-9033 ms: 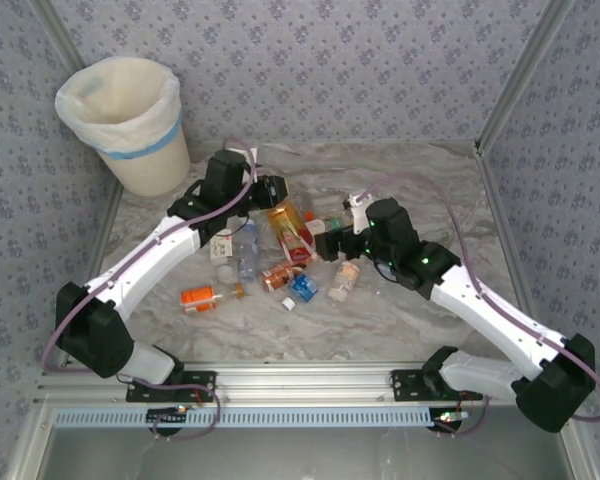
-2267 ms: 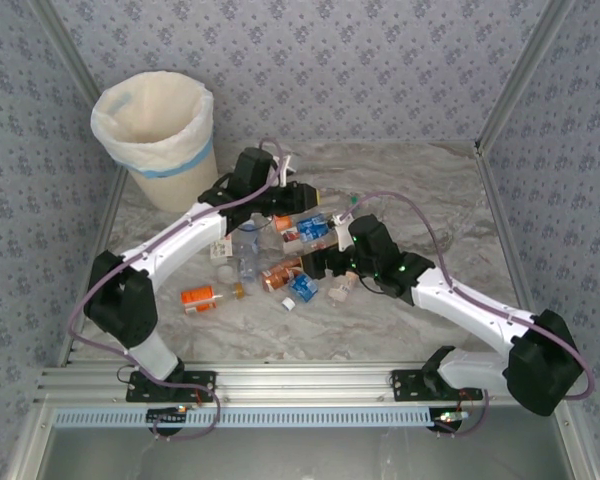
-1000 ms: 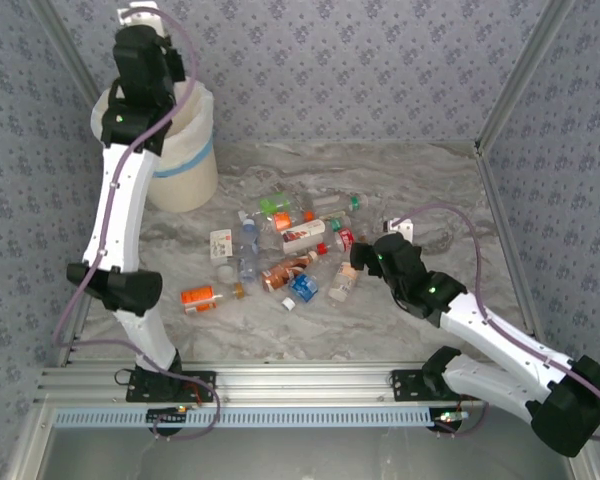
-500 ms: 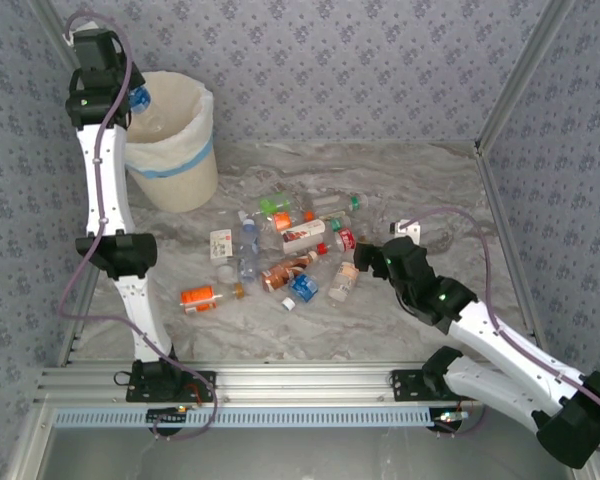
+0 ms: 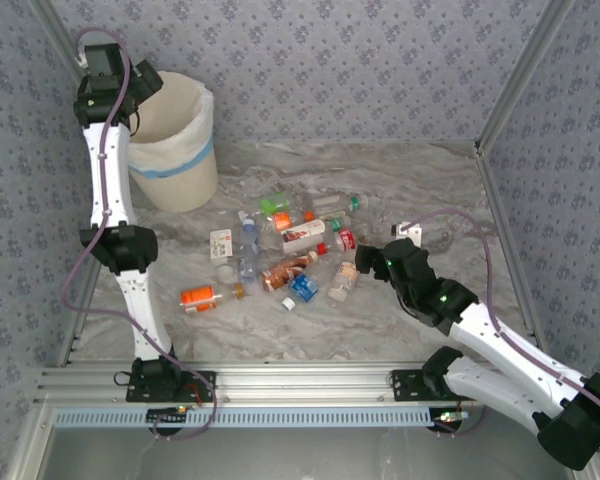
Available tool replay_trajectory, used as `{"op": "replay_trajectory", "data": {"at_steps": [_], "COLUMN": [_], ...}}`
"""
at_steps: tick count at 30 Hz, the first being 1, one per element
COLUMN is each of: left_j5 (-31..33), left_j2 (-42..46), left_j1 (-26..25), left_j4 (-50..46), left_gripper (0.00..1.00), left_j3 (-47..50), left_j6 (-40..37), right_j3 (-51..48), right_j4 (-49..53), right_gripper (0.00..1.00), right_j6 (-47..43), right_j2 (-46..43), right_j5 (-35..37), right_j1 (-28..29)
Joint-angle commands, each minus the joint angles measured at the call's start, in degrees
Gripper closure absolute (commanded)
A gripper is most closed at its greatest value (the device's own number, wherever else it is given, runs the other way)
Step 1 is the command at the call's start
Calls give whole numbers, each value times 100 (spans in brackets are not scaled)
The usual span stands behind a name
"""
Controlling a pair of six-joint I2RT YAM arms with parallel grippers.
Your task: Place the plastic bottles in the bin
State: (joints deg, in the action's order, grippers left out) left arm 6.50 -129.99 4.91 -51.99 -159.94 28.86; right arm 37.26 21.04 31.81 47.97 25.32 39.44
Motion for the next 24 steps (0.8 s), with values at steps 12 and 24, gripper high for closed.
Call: {"op": "replay_trajectory", "data": {"at_steps": [12, 24], "left_j5": [-1403, -1041], "left_j2": [1234, 4399], "left_j1": [-435, -1379], "left_j4": [-71, 1983], "left_gripper": [1, 1], "left_j3": [423, 5508], "left_j6": [-880, -1055], "right_j3": [-353, -443], "right_j4": [-448, -1158], "right_gripper": [0, 0], "right_j6": [-105, -493], "right_j2": [-108, 67], "right_j5": [33, -31], "right_j1": [-15, -82]}}
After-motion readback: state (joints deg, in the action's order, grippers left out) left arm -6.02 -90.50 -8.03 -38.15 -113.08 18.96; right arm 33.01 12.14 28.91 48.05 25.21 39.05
